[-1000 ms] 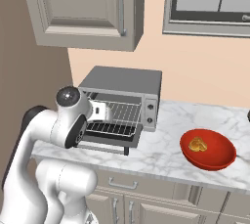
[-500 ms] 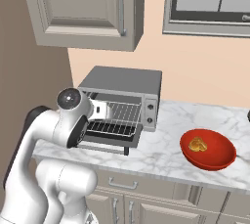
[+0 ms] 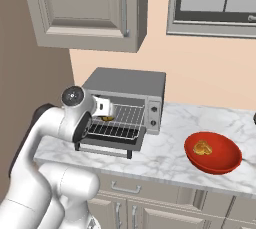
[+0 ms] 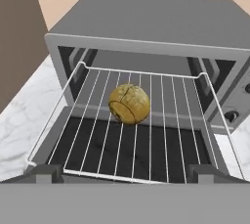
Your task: Pick up the heated bread from the toaster oven and place it in the bowl. Then move the bread bowl to the dining counter.
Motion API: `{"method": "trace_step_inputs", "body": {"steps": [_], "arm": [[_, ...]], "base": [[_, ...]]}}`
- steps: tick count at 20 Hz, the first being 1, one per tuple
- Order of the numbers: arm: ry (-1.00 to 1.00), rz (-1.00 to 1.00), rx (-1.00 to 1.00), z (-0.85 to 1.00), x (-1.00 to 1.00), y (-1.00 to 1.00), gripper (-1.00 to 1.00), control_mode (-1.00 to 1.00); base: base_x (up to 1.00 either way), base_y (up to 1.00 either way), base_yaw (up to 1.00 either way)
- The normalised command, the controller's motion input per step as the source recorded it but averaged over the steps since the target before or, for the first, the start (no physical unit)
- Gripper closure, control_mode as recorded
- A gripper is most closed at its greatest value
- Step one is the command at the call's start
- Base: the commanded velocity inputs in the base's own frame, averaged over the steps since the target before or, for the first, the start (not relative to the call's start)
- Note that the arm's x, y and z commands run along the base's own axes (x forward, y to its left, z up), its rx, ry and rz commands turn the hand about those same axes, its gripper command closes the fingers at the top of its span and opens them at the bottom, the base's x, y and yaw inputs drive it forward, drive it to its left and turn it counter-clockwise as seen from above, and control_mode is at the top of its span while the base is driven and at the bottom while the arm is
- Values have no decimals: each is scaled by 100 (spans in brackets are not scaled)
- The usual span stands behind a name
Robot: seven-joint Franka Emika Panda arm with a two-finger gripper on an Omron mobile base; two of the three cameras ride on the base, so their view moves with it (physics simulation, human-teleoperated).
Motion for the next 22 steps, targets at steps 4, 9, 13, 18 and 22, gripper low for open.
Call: {"method": "trace_step_inputs", "body": {"steps": [4,9,13,18,22], "arm": [[0,0,0,0,29,0,-100,-100],[0,0,0,-3,35,0,-100,-100],[0,0,0,-8,44,6,-100,-100],[-2,0,0,-15,40,7,-100,-100],[-4,0,0,-21,35,2,-100,-100]], "base": [[0,0,0],[0,0,0],[0,0,0],[0,0,0],[0,0,0]]}}
